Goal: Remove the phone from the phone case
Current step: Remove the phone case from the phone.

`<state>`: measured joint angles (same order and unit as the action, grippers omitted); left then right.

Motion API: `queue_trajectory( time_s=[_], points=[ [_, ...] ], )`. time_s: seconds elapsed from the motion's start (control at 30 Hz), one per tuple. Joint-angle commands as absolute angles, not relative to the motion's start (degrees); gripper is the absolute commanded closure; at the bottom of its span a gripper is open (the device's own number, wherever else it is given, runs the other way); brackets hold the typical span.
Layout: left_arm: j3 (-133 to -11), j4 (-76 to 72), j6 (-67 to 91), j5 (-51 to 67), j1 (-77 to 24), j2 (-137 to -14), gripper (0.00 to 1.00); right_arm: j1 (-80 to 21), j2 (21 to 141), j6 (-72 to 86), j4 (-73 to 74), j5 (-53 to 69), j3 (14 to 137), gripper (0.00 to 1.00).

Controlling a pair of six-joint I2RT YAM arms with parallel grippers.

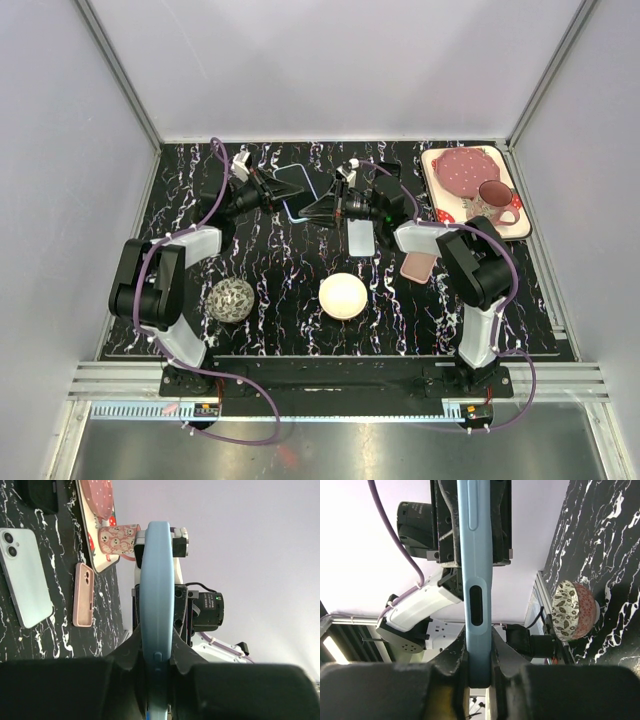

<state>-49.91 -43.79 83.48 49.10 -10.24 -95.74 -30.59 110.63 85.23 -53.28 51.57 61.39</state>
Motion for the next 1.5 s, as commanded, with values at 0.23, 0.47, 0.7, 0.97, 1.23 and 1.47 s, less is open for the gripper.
queue_trajectory(
  time_s=[0.23, 0.47, 0.7, 0.97, 1.23, 1.47],
  points=[
    [-50.6, -69.2, 97.0, 46.3, -10.2, -95.7, 1.0, -30.8, 104.5, 82.1, -53.7, 47.5, 59.4, 0.44],
    [-49.2, -67.9, 96.1, 45.9, -9.0, -93.8, 1.0, -30.8, 105.7, 92.1, -68.5, 43.7, 55.8, 0.54],
    [-49.3, -66.4, 95.0, 46.1, -8.8, -93.4, 1.0, -30.8, 100.8, 89.1, -62.0, 40.4, 55.3, 0.63],
    [-48.7, -67.1, 95.1, 46.4, -8.9, -93.3, 1.0, -30.4, 98.8, 86.7, -57.4, 38.2, 55.2, 0.71],
    [-48.5, -67.1, 94.8, 46.9, -8.7, -93.3, 1.0, -30.1, 98.4, 86.7, -56.1, 36.3, 54.9, 0.68],
    [-48.5, -67.4, 94.8, 47.1, -8.5, -92.8, 1.0, -29.5, 97.2, 86.3, -54.3, 34.5, 54.9, 0.68]
  ],
)
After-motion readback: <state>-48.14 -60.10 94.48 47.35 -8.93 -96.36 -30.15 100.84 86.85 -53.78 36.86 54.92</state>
